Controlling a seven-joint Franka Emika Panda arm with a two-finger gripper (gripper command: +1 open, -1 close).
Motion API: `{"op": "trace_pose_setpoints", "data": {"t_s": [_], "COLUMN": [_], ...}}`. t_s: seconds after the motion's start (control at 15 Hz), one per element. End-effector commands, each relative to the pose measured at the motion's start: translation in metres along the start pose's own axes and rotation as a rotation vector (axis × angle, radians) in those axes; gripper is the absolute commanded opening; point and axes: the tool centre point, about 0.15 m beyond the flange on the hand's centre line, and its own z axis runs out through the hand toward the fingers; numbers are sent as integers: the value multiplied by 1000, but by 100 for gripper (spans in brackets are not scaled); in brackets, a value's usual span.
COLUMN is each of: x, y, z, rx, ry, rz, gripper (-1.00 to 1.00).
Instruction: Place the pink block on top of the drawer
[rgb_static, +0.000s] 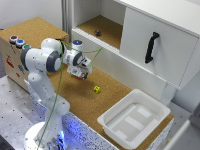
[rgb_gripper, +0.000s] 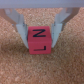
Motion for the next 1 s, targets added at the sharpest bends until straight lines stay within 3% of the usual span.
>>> {"op": "trace_pose_setpoints", "data": {"t_s": [0.0, 0.2, 0.6, 0.93], "x": [-8, 1, 30, 26], "y": [0, -22, -97, -186], "z": [-32, -87, -206, -276], "rx": [-11, 0, 77, 182], "ry": [4, 71, 164, 152], "rz": [-45, -168, -478, -826], "gripper": [-100, -100, -100, -100]}}
